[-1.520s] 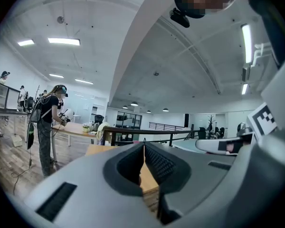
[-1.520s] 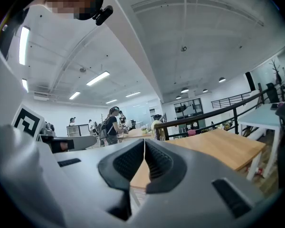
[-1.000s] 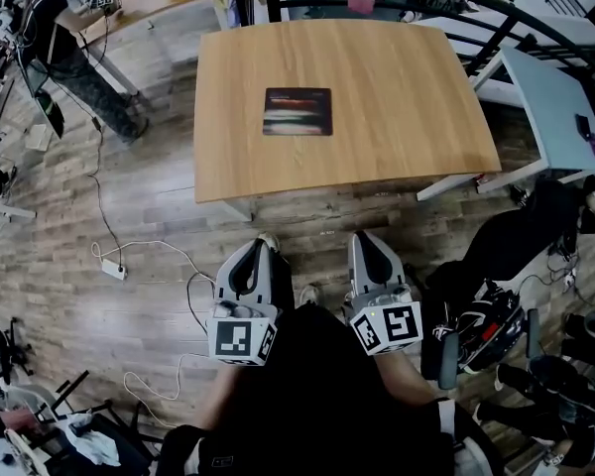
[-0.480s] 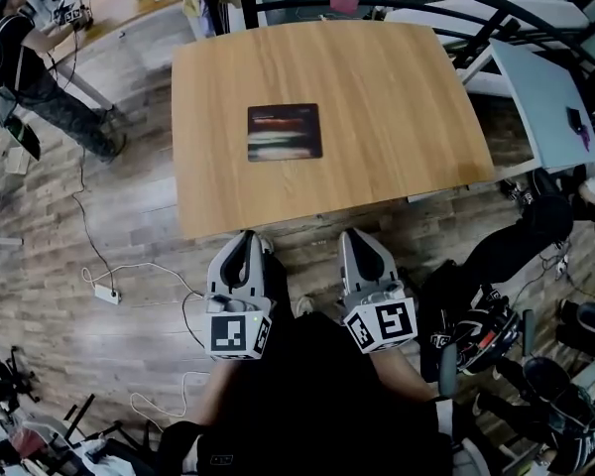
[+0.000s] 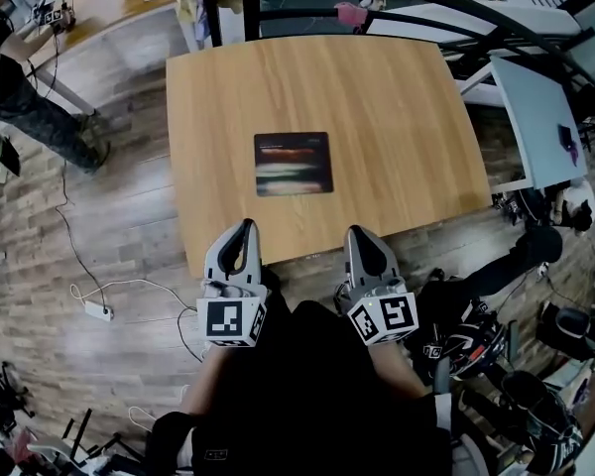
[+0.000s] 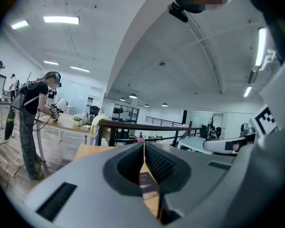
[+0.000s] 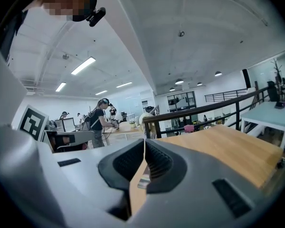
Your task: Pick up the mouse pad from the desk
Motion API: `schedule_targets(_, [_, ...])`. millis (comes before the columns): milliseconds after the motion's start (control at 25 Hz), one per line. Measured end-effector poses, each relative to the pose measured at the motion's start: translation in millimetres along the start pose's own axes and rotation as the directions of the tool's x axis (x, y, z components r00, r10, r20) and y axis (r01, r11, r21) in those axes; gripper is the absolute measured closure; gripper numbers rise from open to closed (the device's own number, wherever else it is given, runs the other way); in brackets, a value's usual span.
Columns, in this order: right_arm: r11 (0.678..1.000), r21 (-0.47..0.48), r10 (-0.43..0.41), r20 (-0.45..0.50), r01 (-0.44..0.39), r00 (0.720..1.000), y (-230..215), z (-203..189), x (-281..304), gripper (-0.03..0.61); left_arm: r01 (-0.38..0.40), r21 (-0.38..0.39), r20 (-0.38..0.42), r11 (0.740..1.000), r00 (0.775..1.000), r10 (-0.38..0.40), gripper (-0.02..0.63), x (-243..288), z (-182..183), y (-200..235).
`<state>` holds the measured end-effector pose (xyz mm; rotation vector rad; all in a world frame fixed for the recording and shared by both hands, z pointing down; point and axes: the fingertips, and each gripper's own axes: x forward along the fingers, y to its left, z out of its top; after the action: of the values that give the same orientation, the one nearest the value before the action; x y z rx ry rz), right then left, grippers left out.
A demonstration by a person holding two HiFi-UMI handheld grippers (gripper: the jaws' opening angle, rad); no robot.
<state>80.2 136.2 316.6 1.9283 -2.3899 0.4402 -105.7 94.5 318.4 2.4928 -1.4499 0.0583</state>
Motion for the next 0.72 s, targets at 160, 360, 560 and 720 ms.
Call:
schedule_targets(160, [0.998,-0.005,-0.058,-0.011,0.058,0.998,-10,10,29,0.546,0.027,0.003,-0.016,1.000,1.000,-0.027,0.589,29,6,25])
schedule_targets(360, [0.996,-0.010,-0.092,-0.034,0.091,0.995,-26,16,59,0.546,0.052,-0.052,-0.033,0.997,0.998,-0.053,0.588,52,12,36])
schedule_targets(560, [0.994,0.027,-0.100,-0.059,0.102,0.993,-50,9,90,0.546,0.044,-0.098,-0.069,0.994,0.996,-0.051,0.588,83,2,40])
schedule_targets(720, [0.997,0.035,-0.068,-0.100,0.072,0.993,-72,-12,116,0.546,0.014,-0.091,-0.106,0.996,0.994,-0.024,0.588,108,-13,38])
